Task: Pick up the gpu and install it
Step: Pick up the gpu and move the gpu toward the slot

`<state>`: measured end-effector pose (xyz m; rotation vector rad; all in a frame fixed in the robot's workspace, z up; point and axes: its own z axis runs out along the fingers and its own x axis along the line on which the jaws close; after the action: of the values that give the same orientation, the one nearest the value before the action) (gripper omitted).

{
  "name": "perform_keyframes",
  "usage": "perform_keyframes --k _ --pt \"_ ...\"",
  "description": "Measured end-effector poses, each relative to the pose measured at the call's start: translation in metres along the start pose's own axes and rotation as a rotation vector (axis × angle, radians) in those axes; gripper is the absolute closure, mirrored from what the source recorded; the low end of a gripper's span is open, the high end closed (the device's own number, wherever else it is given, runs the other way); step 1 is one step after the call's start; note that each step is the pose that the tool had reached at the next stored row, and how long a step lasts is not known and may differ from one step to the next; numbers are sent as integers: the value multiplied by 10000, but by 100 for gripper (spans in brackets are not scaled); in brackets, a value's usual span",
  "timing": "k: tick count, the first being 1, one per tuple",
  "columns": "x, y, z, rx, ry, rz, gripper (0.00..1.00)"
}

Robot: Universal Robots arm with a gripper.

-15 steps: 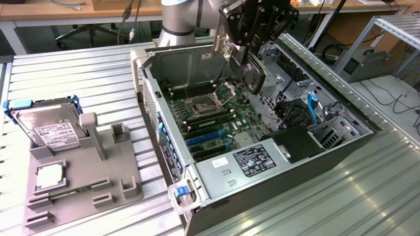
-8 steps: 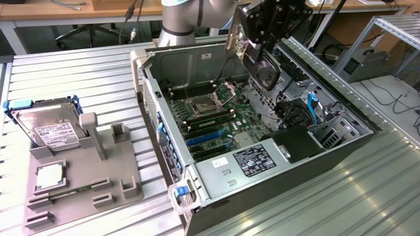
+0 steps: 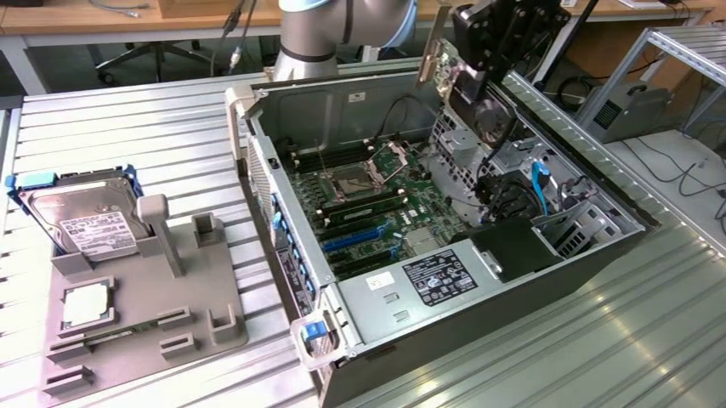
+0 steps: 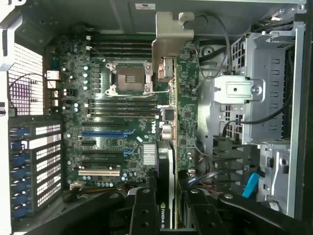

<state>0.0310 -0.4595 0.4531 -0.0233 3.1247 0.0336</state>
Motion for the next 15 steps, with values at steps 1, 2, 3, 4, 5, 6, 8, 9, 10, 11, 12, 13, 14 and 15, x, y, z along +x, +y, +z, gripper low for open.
perform_keyframes --k 1,2,3,4,5,6,8,9,10,11,12,13,14,15 --pt "-69 0 1 0 0 -20 73" --pt "-141 1 2 0 1 -42 73" --pt "-178 1 3 0 1 -52 73" --pt "-211 1 4 -1 1 -65 73" --pt "-246 2 4 -1 1 -78 73" --pt "-270 2 5 -1 2 -87 73" --pt "-301 3 5 -1 2 -102 73" --pt "-301 2 5 -1 2 -101 73" --pt "-301 2 5 -1 2 -101 73" --pt "-301 1 5 -1 2 -100 73" --pt "-306 2 5 -1 2 -102 73" --pt "-319 4 6 -1 2 -103 73" --pt "-333 5 6 0 2 -102 73" --pt "-355 7 8 0 2 -102 73"
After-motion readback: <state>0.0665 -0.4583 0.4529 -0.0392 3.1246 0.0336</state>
